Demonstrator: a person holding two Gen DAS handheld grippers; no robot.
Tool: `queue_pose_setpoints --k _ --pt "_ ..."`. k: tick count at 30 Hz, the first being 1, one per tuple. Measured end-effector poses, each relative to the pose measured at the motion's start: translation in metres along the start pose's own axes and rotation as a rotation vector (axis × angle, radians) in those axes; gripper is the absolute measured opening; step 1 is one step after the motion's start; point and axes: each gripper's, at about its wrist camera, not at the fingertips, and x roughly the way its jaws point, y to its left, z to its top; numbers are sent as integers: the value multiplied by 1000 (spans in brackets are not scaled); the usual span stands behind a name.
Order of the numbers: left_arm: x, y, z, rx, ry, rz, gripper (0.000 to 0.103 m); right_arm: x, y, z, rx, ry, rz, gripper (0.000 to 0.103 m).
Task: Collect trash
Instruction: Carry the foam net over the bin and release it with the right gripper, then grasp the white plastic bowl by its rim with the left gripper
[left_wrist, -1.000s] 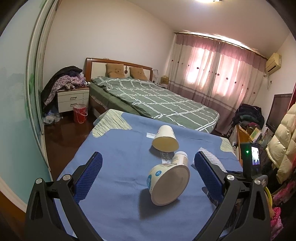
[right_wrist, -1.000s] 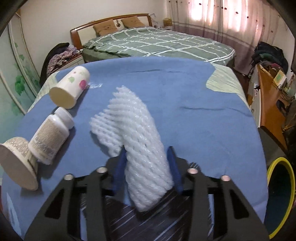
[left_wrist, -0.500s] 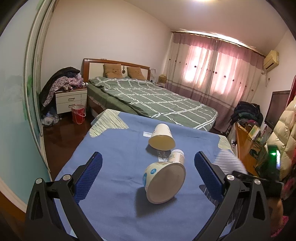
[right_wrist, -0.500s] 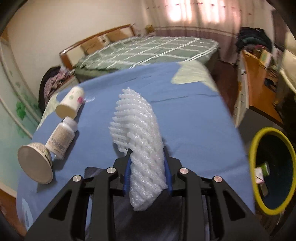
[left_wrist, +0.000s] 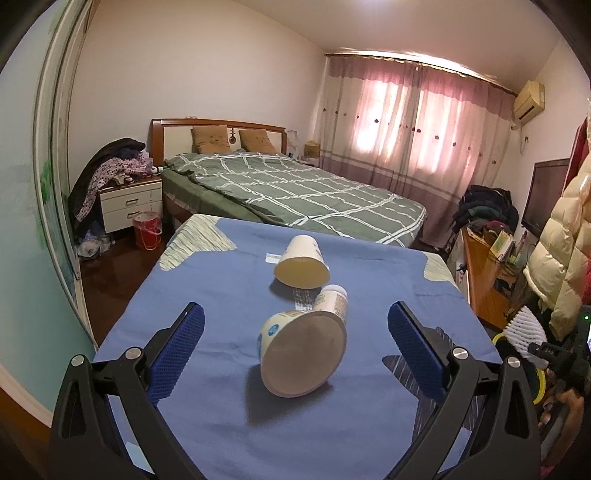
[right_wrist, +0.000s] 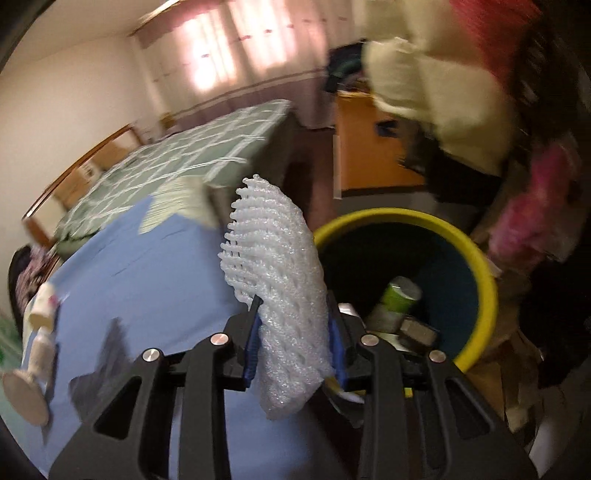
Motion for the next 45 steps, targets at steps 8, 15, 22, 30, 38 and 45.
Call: queue_pose_setpoints --k 8,15,22,30,38,45 --pt "7 -14 -2 38 17 15 98 13 -32 3 85 13 -77 58" --pt "24 -6 -3 47 49 63 98 7 -28 1 88 1 -49 64" --pt "44 8 -10 63 90 139 98 7 -19 -3 79 10 -29 64" --pt "90 21 -9 89 183 176 98 8 -16 -3 80 12 -22 65" --pt "134 52 23 40 214 215 98 9 -13 -3 78 17 -15 65" --pt "125 65 44 14 166 183 98 9 -8 -4 73 18 -8 65"
